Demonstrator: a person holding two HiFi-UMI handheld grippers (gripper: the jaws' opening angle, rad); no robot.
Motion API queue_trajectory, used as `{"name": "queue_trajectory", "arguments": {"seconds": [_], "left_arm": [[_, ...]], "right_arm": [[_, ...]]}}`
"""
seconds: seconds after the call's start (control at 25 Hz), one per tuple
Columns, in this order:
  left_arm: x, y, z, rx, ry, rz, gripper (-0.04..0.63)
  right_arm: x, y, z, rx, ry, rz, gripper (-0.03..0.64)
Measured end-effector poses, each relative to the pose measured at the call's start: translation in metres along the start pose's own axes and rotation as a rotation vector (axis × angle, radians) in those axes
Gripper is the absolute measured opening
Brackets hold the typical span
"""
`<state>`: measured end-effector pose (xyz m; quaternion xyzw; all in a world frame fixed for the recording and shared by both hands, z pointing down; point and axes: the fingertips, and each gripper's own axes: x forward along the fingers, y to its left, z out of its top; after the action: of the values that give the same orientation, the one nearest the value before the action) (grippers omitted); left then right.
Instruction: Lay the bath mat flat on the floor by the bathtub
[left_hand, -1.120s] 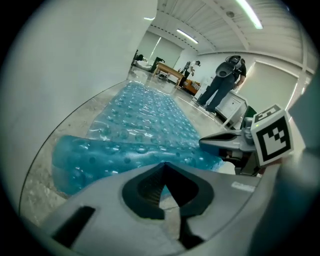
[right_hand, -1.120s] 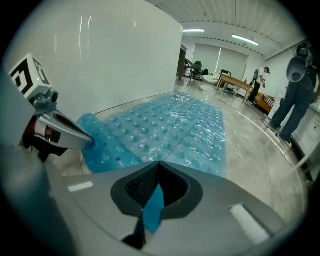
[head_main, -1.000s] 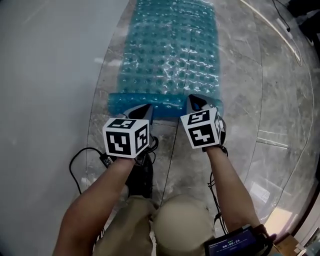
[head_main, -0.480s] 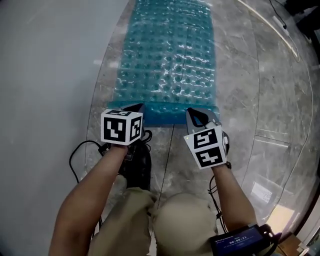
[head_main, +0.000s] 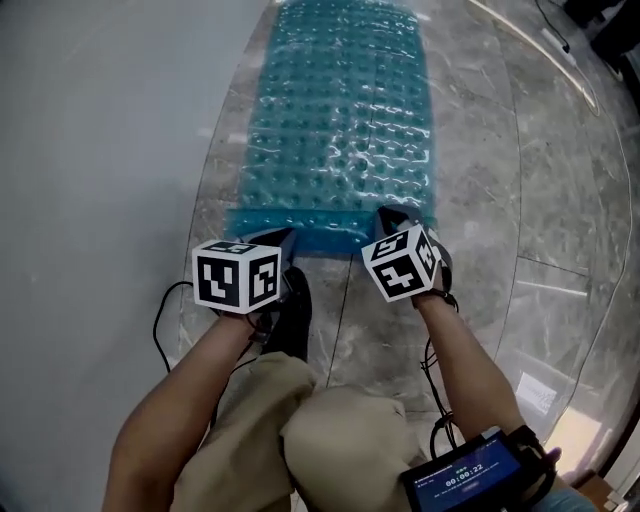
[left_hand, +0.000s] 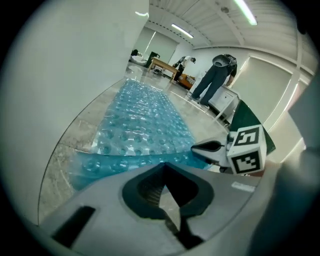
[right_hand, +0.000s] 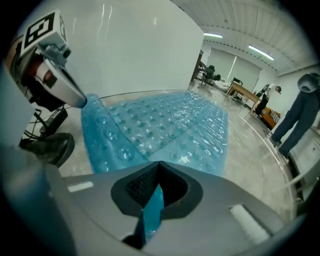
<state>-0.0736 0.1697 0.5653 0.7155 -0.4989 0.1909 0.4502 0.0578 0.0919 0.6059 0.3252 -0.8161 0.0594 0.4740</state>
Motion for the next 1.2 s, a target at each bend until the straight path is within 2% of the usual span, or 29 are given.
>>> {"name": "queue_trajectory", "arguments": {"seconds": [0.16, 0.28, 0.44, 0.52, 0.6, 0.68, 0.76, 0.88, 1.0, 1.08, 1.2], "left_arm": [[-0.042, -0.032, -0.012, 0.072, 0.019, -0.052, 0.008], [-0.054, -0.028, -0.021, 0.105, 0.022, -0.004, 0.008], [-0.019, -0.012, -0.002, 0.182, 0.021, 0.051, 0.008], [0.002, -0.010, -0.003, 0.172, 0.048, 0.041, 0.008], [0.016, -0.008, -0.016, 0.181, 0.109, 0.026, 0.008], [0.021, -0.006, -0.035, 0.185, 0.153, 0.009, 0.008], [0.019, -0.004, -0.054, 0.151, 0.169, -0.005, 0.008], [0.011, -0.006, -0.083, 0.099, 0.182, -0.021, 0.008], [0.001, -0.019, -0.109, 0.124, 0.199, -0.043, 0.008], [-0.010, -0.028, -0.109, 0.148, 0.201, -0.061, 0.008], [-0.039, -0.034, -0.073, 0.167, 0.141, -0.051, 0.008]], "right_arm": [[-0.026, 0.014, -0.024, 0.045, -0.034, -0.009, 0.005], [-0.045, 0.035, -0.034, 0.001, -0.057, -0.018, 0.005], [-0.058, 0.052, -0.038, 0.009, -0.065, -0.016, 0.006], [-0.064, 0.059, -0.045, 0.038, -0.057, -0.020, 0.006], [-0.066, 0.064, -0.051, 0.042, -0.052, -0.011, 0.006], [-0.073, 0.066, -0.050, 0.056, -0.048, 0.040, 0.006], [-0.086, 0.064, -0.039, 0.103, -0.072, 0.091, 0.006], [-0.090, 0.049, -0.020, 0.116, -0.124, 0.069, 0.006], [-0.075, 0.054, -0.024, 0.076, -0.072, 0.070, 0.006], [-0.063, 0.071, -0.038, 0.030, 0.002, 0.091, 0.006], [-0.065, 0.096, -0.060, -0.038, 0.050, 0.127, 0.006]]}}
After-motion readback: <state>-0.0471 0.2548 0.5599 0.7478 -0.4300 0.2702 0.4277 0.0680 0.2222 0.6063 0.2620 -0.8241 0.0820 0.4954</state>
